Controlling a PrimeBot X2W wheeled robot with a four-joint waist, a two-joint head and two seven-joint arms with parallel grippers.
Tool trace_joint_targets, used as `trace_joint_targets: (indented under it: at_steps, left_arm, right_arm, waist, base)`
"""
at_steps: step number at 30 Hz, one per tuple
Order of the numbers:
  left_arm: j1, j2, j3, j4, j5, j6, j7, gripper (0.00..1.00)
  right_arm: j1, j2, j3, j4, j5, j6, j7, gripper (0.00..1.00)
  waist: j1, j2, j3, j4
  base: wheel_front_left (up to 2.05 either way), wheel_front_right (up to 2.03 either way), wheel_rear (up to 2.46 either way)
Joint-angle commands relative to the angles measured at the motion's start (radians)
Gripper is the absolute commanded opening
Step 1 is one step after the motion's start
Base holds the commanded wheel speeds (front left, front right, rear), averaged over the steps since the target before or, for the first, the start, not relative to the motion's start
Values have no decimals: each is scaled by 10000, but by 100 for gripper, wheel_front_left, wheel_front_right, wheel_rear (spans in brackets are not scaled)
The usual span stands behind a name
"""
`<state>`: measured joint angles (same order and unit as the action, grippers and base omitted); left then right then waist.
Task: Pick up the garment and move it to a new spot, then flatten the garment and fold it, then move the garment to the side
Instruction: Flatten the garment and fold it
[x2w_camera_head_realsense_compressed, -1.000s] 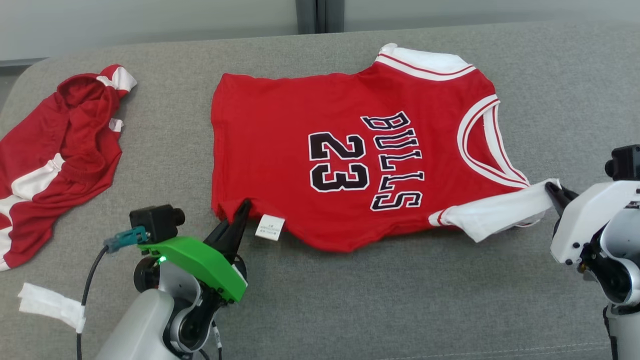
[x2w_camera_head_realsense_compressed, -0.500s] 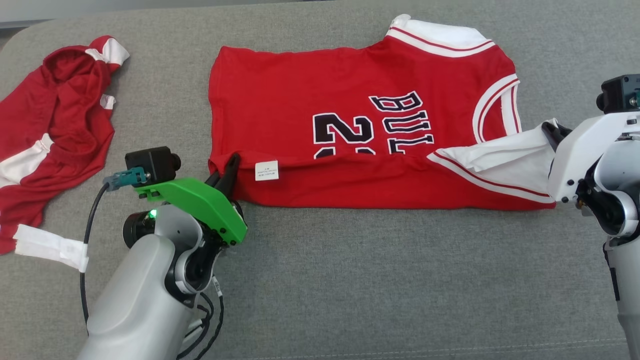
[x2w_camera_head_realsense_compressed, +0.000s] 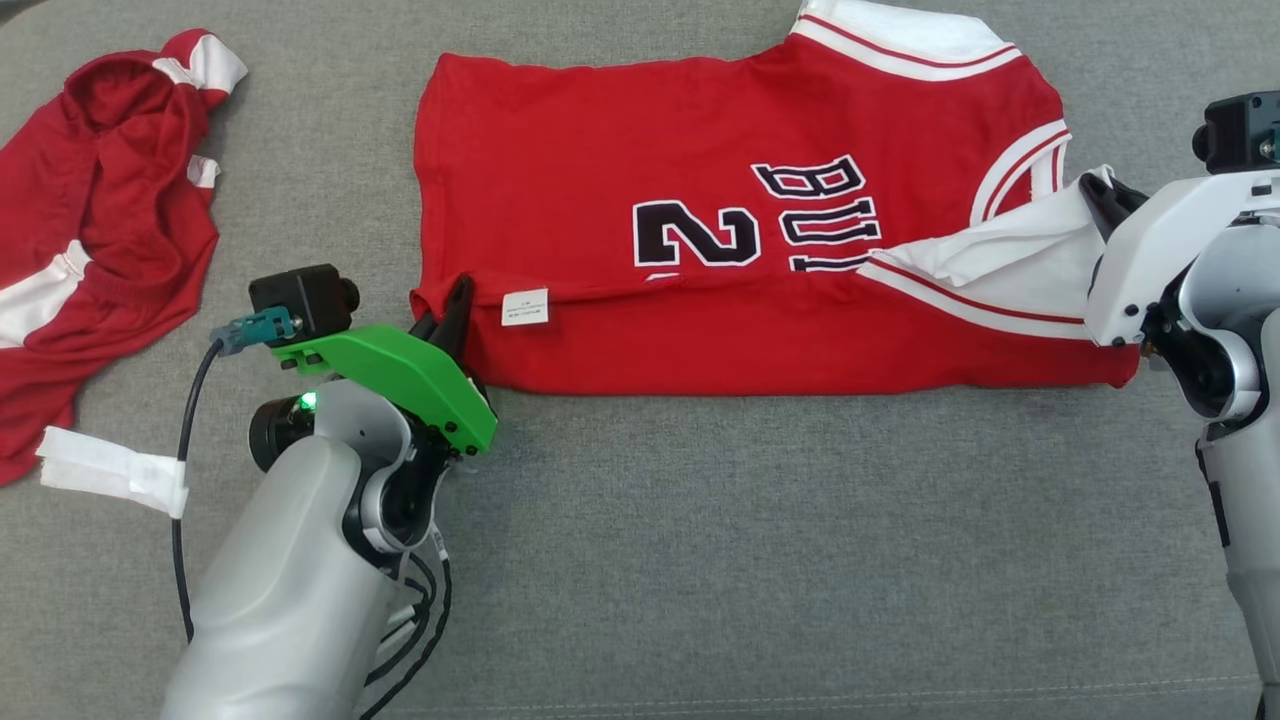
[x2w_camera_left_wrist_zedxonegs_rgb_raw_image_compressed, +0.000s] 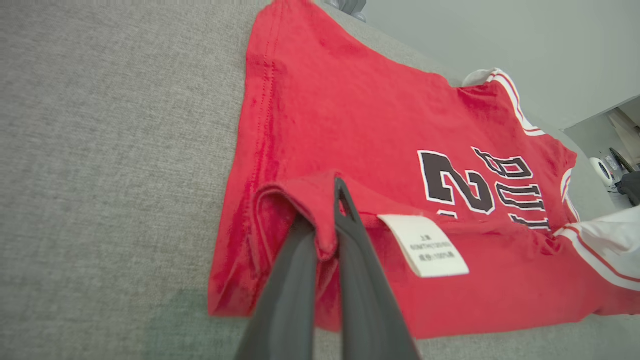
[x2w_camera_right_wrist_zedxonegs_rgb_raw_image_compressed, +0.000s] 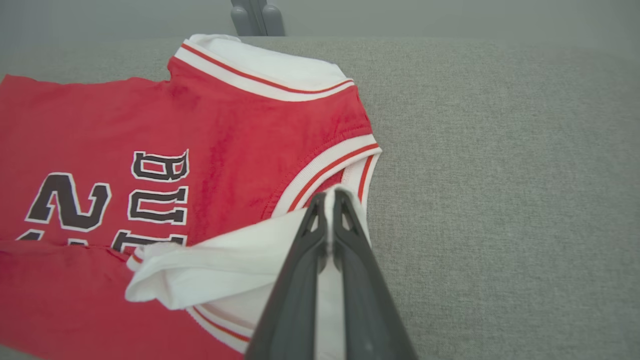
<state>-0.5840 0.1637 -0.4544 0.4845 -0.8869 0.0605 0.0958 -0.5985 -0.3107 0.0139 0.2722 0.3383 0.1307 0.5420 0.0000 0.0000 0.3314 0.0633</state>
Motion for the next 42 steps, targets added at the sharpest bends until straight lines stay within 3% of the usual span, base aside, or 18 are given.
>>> trace_joint_targets:
  at_steps: [1, 2, 3, 13, 20, 28, 32, 42]
  left_arm:
    - [-206, -5, 30, 98, -34, -40, -77, 20]
    - [-270, -1, 41, 173, 46, 12, -171, 100]
    - [-322, 1, 56, 242, 82, 49, -238, 100]
    - [-166, 262, -33, 693, 609, 27, -1159, 100]
    - [698, 776, -817, 255, 1659, 358, -1635, 100]
    - [1001, 1002, -1441, 4, 2547, 1114, -1655, 100]
    - [926, 1084, -1375, 87, 2671, 1419, -1767, 100]
    - [780, 952, -1334, 512, 2399, 1629, -1332, 100]
  right_arm:
    - [-122, 36, 14, 104, 10, 2, -166, 0]
    - [-187, 89, 47, 159, 81, 2, -282, 77]
    - [-245, 130, 75, 173, 138, 2, -428, 100]
    - [-105, 53, 193, 76, 623, 2, -1991, 100]
    - [1285, 296, -688, -660, 197, 2, -1043, 100]
    - [2436, 1204, -1696, -1434, -874, 2, -278, 100]
    - [2340, 1571, -1822, -1161, -1184, 2, -424, 100]
    - [1724, 1950, -1894, 228, -1107, 2, -351, 100]
  waist:
    - [0, 0, 8, 8]
    - [0, 0, 12, 8]
    - [0, 0, 16, 4]
    - [0, 0, -311, -58]
    - [0, 0, -608, -213]
    - [0, 0, -504, -488]
    - [0, 0, -348, -590]
    - [0, 0, -97, -486]
  base:
    - [0, 0, 0]
    - [0, 0, 0]
    - [0, 0, 0]
    - [0, 0, 0]
    - [0, 0, 0]
    - [0, 0, 0]
    - [0, 0, 0]
    - [0, 0, 0]
